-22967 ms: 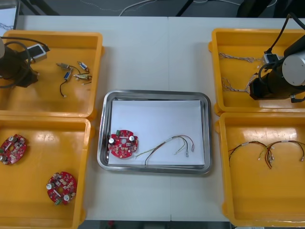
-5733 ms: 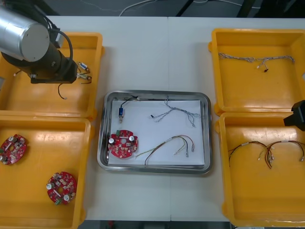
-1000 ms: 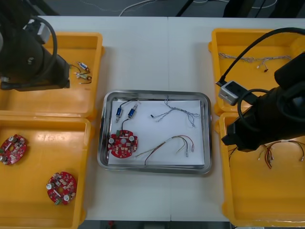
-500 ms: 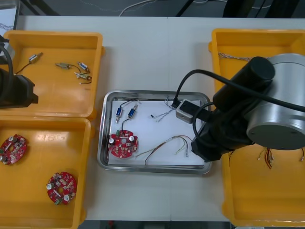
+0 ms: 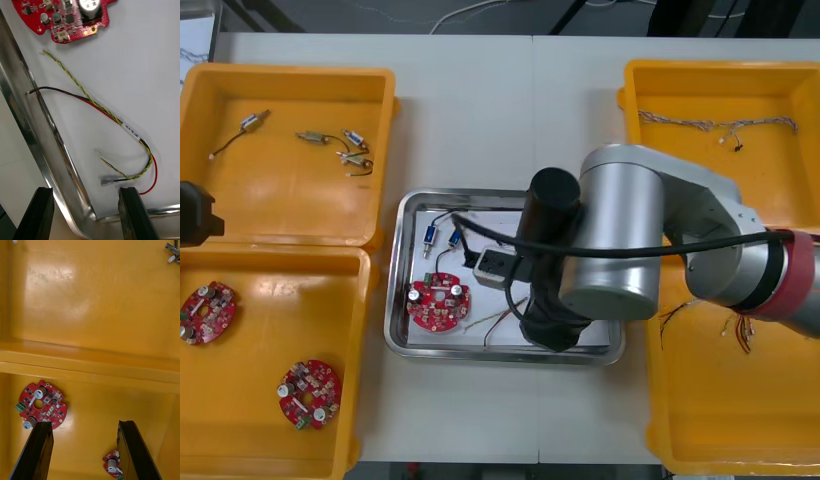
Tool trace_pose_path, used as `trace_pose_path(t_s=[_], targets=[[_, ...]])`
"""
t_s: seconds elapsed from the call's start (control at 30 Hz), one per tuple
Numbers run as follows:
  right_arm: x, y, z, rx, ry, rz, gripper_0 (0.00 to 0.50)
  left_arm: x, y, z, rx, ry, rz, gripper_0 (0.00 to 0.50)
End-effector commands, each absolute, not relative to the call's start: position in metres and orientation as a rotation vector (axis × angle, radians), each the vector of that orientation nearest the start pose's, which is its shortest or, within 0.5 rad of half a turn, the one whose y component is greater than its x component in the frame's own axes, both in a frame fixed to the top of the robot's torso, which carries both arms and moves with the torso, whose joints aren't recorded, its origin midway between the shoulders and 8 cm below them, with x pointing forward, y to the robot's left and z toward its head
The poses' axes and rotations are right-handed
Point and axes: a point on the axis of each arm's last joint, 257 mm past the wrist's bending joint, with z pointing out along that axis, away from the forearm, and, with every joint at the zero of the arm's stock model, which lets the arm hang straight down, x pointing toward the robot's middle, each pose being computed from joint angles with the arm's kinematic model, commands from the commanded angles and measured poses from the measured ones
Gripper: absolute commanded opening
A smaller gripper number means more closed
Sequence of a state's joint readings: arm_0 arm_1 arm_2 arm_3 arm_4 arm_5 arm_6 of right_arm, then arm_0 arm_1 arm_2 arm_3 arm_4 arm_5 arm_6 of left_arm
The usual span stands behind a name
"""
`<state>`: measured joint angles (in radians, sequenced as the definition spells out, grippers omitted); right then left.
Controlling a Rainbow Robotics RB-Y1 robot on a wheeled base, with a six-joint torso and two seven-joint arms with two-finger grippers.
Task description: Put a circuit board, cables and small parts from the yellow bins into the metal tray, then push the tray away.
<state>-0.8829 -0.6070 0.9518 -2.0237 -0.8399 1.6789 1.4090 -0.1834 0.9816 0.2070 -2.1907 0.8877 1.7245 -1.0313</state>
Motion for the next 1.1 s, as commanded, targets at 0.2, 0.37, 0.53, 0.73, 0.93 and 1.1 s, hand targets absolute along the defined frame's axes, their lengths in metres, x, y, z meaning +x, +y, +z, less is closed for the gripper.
trace_pose_path(t_s=[0.2, 0.37, 0.53, 0.73, 0.93, 1.1], targets=[[0.342, -0.017, -0.267, -1.922, 2.083, -0.246, 0.500, 0.407, 0.371, -0.116, -0.046, 2.517, 0.031, 0.500], [0.336, -0.005, -0.277, -1.984, 1.988, -0.282, 0.500, 0.406, 0.365, -0.120, -0.031, 2.539, 0.011, 0.500], [0.330, 0.003, -0.285, -2.012, 1.948, -0.294, 0.500, 0.404, 0.363, -0.121, -0.029, 2.602, -0.024, 0.500], [0.329, 0.009, -0.295, -2.011, 1.933, -0.312, 0.500, 0.405, 0.362, -0.118, -0.009, 2.598, -0.010, 0.500], [0.329, 0.015, -0.307, -1.994, 1.927, -0.315, 0.500, 0.406, 0.365, -0.116, 0.005, 2.612, 0.059, 0.500], [0.329, 0.015, -0.314, -1.983, 1.925, -0.320, 0.500, 0.411, 0.364, -0.114, -0.007, 2.591, 0.049, 0.500]])
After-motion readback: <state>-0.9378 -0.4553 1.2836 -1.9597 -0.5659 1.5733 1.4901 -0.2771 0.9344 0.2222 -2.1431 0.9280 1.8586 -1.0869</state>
